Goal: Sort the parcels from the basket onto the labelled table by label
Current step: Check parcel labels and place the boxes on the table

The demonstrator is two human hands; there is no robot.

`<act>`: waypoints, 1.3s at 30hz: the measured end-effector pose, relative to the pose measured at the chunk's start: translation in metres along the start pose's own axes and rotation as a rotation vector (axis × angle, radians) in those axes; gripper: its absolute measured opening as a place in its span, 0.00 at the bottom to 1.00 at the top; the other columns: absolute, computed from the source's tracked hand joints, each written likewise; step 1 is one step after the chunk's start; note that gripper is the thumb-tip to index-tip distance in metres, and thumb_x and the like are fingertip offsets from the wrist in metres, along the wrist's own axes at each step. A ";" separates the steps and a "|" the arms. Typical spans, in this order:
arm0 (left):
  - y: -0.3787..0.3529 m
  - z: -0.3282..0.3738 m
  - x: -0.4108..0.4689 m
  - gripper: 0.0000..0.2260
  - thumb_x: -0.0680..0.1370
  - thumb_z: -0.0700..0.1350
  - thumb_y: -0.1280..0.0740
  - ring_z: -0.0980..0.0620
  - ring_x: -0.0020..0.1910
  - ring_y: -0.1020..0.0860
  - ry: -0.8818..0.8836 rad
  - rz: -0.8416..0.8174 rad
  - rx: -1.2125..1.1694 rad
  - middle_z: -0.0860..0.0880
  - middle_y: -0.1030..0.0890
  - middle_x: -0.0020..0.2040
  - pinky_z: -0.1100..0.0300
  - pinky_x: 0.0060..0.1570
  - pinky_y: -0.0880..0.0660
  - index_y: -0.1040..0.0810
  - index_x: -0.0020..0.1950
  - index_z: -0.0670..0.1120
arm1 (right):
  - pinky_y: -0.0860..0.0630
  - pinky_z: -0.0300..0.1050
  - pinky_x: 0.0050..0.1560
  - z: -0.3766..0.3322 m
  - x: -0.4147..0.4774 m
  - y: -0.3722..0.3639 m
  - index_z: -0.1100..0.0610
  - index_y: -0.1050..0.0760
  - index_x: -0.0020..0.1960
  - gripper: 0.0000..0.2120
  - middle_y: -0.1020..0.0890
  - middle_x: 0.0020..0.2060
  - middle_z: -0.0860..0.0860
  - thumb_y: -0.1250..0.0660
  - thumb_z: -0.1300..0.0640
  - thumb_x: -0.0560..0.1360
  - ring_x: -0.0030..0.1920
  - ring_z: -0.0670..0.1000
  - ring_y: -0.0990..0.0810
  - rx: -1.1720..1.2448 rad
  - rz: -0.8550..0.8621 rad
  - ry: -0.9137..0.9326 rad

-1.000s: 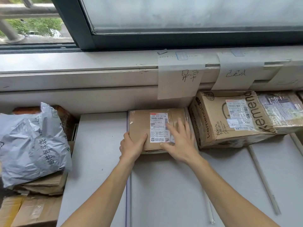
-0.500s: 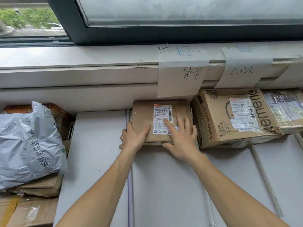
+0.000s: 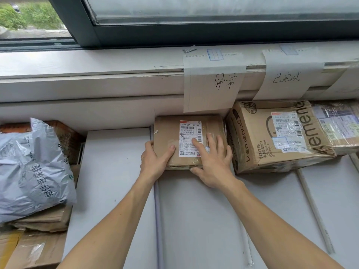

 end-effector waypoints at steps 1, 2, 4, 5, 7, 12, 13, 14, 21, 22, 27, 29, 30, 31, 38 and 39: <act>0.000 0.000 0.000 0.36 0.64 0.74 0.29 0.47 0.66 0.24 -0.009 0.000 0.003 0.50 0.22 0.64 0.45 0.66 0.24 0.35 0.63 0.57 | 0.64 0.67 0.78 0.000 0.000 0.001 0.36 0.55 0.82 0.44 0.64 0.82 0.54 0.30 0.40 0.77 0.80 0.60 0.71 0.003 0.000 0.001; 0.001 -0.001 0.001 0.36 0.64 0.73 0.28 0.47 0.66 0.24 -0.015 -0.001 0.009 0.49 0.22 0.64 0.45 0.66 0.24 0.35 0.63 0.57 | 0.64 0.67 0.78 0.000 0.000 0.001 0.36 0.55 0.82 0.44 0.64 0.82 0.54 0.30 0.40 0.77 0.80 0.59 0.71 0.005 -0.001 0.002; 0.002 -0.001 0.003 0.35 0.65 0.73 0.28 0.47 0.66 0.24 -0.019 -0.012 0.015 0.49 0.22 0.64 0.46 0.66 0.24 0.35 0.63 0.56 | 0.65 0.67 0.78 -0.001 0.000 0.001 0.36 0.55 0.82 0.44 0.65 0.82 0.54 0.30 0.40 0.77 0.80 0.59 0.71 0.004 -0.007 -0.002; 0.002 -0.002 0.004 0.35 0.65 0.73 0.28 0.47 0.66 0.24 -0.018 -0.019 0.014 0.50 0.22 0.64 0.46 0.66 0.24 0.35 0.63 0.56 | 0.65 0.67 0.78 -0.001 0.000 0.001 0.36 0.55 0.82 0.44 0.65 0.82 0.54 0.30 0.40 0.77 0.80 0.59 0.71 0.001 -0.010 -0.003; 0.001 -0.002 0.005 0.36 0.65 0.72 0.28 0.47 0.67 0.24 -0.019 -0.025 0.016 0.50 0.23 0.65 0.46 0.67 0.25 0.36 0.63 0.56 | 0.65 0.67 0.78 -0.001 0.000 0.001 0.36 0.55 0.82 0.44 0.65 0.82 0.54 0.30 0.40 0.77 0.80 0.60 0.71 -0.003 -0.008 -0.005; 0.000 -0.004 0.006 0.37 0.66 0.72 0.27 0.47 0.67 0.24 -0.019 -0.024 0.012 0.49 0.23 0.65 0.48 0.67 0.25 0.36 0.66 0.55 | 0.65 0.67 0.78 0.000 0.002 -0.001 0.36 0.56 0.81 0.43 0.66 0.82 0.54 0.30 0.40 0.77 0.80 0.59 0.72 -0.007 -0.016 -0.010; 0.000 -0.003 0.007 0.37 0.68 0.70 0.27 0.48 0.66 0.24 -0.018 -0.027 0.012 0.50 0.23 0.65 0.50 0.67 0.25 0.36 0.68 0.53 | 0.66 0.67 0.78 0.000 0.003 -0.001 0.35 0.57 0.81 0.44 0.66 0.82 0.54 0.30 0.40 0.78 0.80 0.60 0.72 -0.010 -0.022 -0.012; -0.001 -0.003 0.007 0.37 0.70 0.68 0.26 0.48 0.66 0.24 -0.017 -0.026 0.016 0.50 0.23 0.65 0.51 0.66 0.25 0.35 0.70 0.51 | 0.66 0.67 0.77 0.000 0.004 -0.001 0.35 0.57 0.81 0.44 0.66 0.82 0.54 0.31 0.40 0.78 0.80 0.60 0.72 -0.014 -0.029 -0.013; 0.002 0.000 -0.025 0.40 0.69 0.71 0.30 0.47 0.67 0.24 0.016 0.010 0.102 0.50 0.21 0.66 0.46 0.67 0.25 0.33 0.74 0.49 | 0.65 0.68 0.78 0.002 0.008 0.001 0.36 0.58 0.81 0.44 0.65 0.82 0.54 0.31 0.40 0.78 0.80 0.60 0.71 -0.020 -0.060 -0.027; 0.006 -0.003 -0.035 0.42 0.68 0.73 0.32 0.47 0.69 0.25 0.017 0.001 0.130 0.50 0.22 0.67 0.45 0.68 0.26 0.33 0.74 0.50 | 0.65 0.68 0.78 0.002 0.007 0.001 0.36 0.58 0.81 0.44 0.65 0.82 0.54 0.31 0.40 0.78 0.80 0.60 0.71 -0.022 -0.067 -0.033; 0.041 -0.015 -0.078 0.35 0.80 0.65 0.36 0.44 0.79 0.39 0.084 0.011 0.208 0.46 0.36 0.80 0.43 0.76 0.36 0.40 0.82 0.49 | 0.64 0.69 0.78 -0.010 0.001 0.014 0.39 0.59 0.83 0.44 0.64 0.82 0.58 0.32 0.42 0.79 0.81 0.63 0.69 -0.052 -0.112 -0.040; 0.060 -0.015 -0.090 0.32 0.81 0.63 0.37 0.43 0.78 0.36 0.096 0.053 0.174 0.45 0.36 0.80 0.46 0.75 0.35 0.39 0.81 0.49 | 0.61 0.67 0.79 -0.021 -0.006 0.023 0.42 0.57 0.84 0.43 0.60 0.83 0.60 0.32 0.48 0.79 0.82 0.64 0.65 -0.049 -0.086 -0.048; 0.070 -0.013 -0.096 0.31 0.82 0.61 0.37 0.44 0.77 0.35 0.094 0.076 0.151 0.46 0.35 0.80 0.50 0.72 0.34 0.38 0.81 0.49 | 0.60 0.66 0.80 -0.030 -0.011 0.026 0.43 0.55 0.84 0.42 0.58 0.83 0.60 0.33 0.51 0.79 0.82 0.64 0.62 -0.037 -0.049 -0.033; 0.080 -0.011 -0.102 0.29 0.83 0.60 0.38 0.44 0.76 0.34 0.089 0.097 0.135 0.46 0.34 0.79 0.53 0.69 0.33 0.37 0.80 0.48 | 0.59 0.64 0.80 -0.041 -0.016 0.028 0.43 0.53 0.83 0.41 0.56 0.83 0.60 0.33 0.54 0.78 0.82 0.64 0.60 -0.017 -0.014 -0.006; 0.146 -0.013 -0.131 0.16 0.83 0.51 0.33 0.44 0.63 0.21 0.031 0.350 0.042 0.42 0.17 0.62 0.55 0.63 0.27 0.20 0.65 0.41 | 0.47 0.56 0.78 -0.151 -0.062 0.011 0.50 0.47 0.83 0.35 0.44 0.80 0.57 0.35 0.50 0.80 0.80 0.58 0.50 0.173 -0.036 0.209; 0.157 -0.015 -0.135 0.14 0.83 0.49 0.33 0.44 0.60 0.20 0.029 0.398 0.031 0.43 0.16 0.58 0.56 0.59 0.27 0.19 0.61 0.41 | 0.45 0.55 0.78 -0.168 -0.066 0.005 0.50 0.46 0.83 0.35 0.43 0.80 0.57 0.35 0.49 0.80 0.80 0.58 0.49 0.183 -0.047 0.231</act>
Point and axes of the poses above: each hand's wrist, its own x-axis towards the middle knuckle, its own y-axis out of the back of the hand, z = x × y, the point moved 3 cm from there along x, towards the middle knuckle
